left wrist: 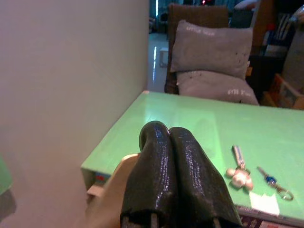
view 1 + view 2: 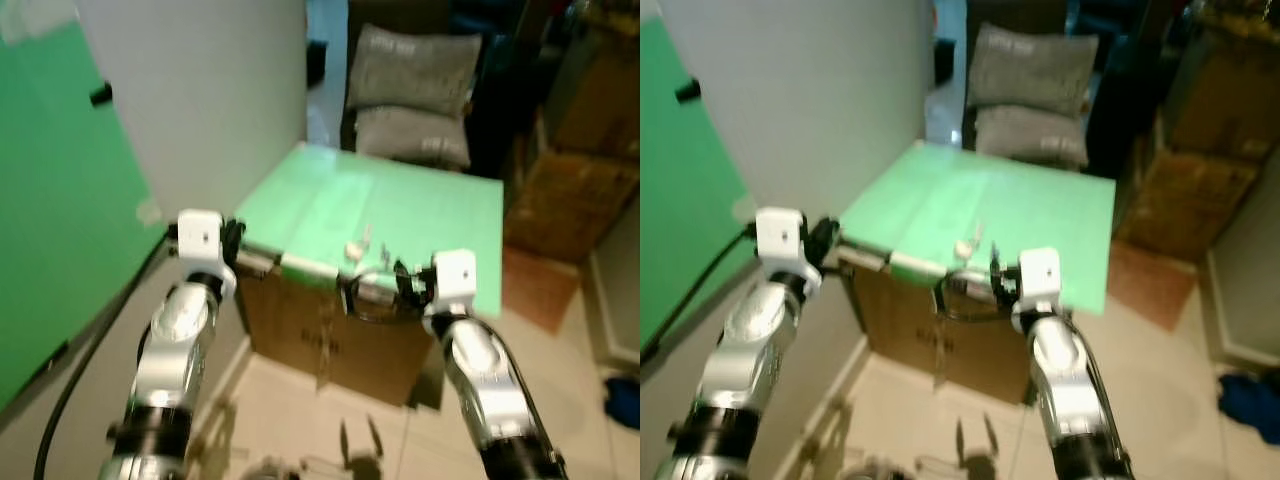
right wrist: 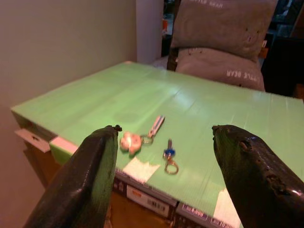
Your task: Hang keys on a hook
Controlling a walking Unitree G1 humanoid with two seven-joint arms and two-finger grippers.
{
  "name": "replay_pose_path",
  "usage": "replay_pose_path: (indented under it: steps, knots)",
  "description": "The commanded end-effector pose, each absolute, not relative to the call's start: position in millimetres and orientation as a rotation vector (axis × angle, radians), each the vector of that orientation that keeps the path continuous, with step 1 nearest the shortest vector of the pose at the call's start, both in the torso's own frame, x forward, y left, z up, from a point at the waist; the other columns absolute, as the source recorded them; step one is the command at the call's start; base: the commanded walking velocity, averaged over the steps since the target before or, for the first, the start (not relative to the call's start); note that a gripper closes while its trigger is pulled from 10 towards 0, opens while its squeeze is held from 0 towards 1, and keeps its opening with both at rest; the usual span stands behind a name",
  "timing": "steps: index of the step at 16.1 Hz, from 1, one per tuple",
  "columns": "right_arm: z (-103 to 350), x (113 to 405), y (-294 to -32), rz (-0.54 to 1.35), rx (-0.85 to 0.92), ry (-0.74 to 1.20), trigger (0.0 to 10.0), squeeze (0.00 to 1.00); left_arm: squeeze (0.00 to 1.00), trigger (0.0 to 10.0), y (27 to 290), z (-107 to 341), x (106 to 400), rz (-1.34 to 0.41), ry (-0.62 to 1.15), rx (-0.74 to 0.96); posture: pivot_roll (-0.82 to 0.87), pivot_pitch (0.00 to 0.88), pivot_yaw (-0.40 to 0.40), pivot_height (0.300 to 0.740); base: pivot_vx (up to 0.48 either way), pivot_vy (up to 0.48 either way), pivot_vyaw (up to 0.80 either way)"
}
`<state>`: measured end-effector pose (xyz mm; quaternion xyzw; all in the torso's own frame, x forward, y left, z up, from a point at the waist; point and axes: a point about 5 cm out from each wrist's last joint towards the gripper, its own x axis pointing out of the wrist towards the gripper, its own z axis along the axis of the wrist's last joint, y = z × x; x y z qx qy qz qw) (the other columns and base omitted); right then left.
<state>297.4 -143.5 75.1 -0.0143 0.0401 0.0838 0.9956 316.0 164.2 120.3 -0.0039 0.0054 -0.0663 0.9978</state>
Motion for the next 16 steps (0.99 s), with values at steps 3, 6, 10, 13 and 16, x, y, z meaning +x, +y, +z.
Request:
replay_pose_path:
  steps: [3,6,10,13,16]
  knots:
    - [72.7,299.0,-142.0,0.177,-0.052,0.091,10.0,0.05,0.0,10.0,163.2,121.9,315.0,-0.132,0.003,-0.012,0.04,0.0,0.028,0.74,0.0,0.277,0.0]
    - [74.6,300.3,-142.7,0.181,-0.037,0.075,10.0,0.05,0.0,10.0,159.6,122.0,313.3,-0.147,-0.005,-0.006,0.05,0.0,0.023,0.74,0.0,0.472,0.0]
    - [73.8,300.6,-140.4,0.196,-0.028,0.077,10.0,0.11,0.0,10.0,155.3,123.3,310.7,-0.163,-0.023,-0.058,0.05,0.0,0.017,0.74,0.0,0.088,0.1]
    - [74.0,302.2,-140.2,0.203,-0.026,0.078,10.0,0.12,0.0,10.0,151.0,125.8,308.5,-0.167,-0.049,-0.021,0.05,0.0,0.008,0.74,0.0,-0.32,0.0]
    - [73.7,303.3,-139.1,0.21,-0.029,0.081,10.0,0.13,0.0,10.0,148.0,129.4,306.2,-0.194,-0.073,-0.005,0.06,0.0,0.008,0.74,0.0,-0.48,0.0]
